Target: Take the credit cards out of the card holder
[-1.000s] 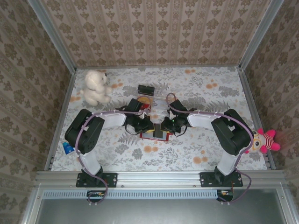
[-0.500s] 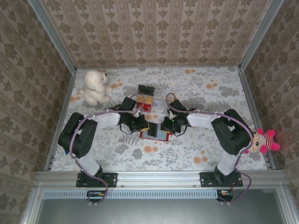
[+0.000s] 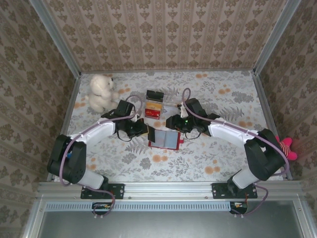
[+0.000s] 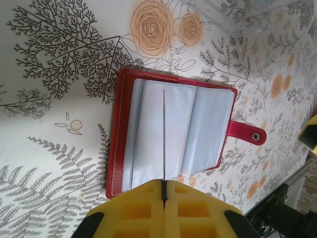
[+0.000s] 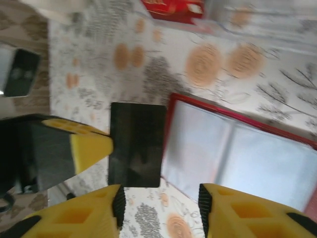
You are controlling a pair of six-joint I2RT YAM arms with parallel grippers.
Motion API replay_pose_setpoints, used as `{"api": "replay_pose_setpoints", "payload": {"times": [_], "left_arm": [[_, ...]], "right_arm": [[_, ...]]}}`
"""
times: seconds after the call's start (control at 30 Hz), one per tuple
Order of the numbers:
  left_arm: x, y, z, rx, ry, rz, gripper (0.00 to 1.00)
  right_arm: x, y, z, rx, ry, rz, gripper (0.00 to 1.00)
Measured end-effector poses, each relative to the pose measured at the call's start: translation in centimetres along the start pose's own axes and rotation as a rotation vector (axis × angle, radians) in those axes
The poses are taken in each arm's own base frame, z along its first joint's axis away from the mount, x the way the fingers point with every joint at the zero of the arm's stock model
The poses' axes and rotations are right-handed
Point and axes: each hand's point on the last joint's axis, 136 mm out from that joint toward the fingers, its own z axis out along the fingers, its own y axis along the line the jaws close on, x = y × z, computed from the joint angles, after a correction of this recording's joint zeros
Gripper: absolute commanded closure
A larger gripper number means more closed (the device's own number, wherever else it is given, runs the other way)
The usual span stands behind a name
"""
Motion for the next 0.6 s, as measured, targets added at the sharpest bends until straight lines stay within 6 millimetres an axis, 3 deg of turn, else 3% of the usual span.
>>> {"api": "replay_pose_setpoints", "payload": {"times": [0.23, 0.43, 0.6], "left_arm": [[-1.9, -2.0, -3.4, 0.069, -0.132, 0.024, 1.0], [-3.3, -5.0, -5.1, 0.221, -0.228, 0.038, 1.0], [-3.6, -5.7, -5.2, 0.333, -0.237, -0.014, 1.0]], "right_arm": [[-1.3, 2.7, -1.1, -0.116, -0.056, -0.062, 0.29], [-3.8, 4.8, -2.1, -0.252, -0.139, -0.026, 0.25], [-5.5, 7.2, -3.0, -0.377, -0.188, 0.024, 0.25]]}}
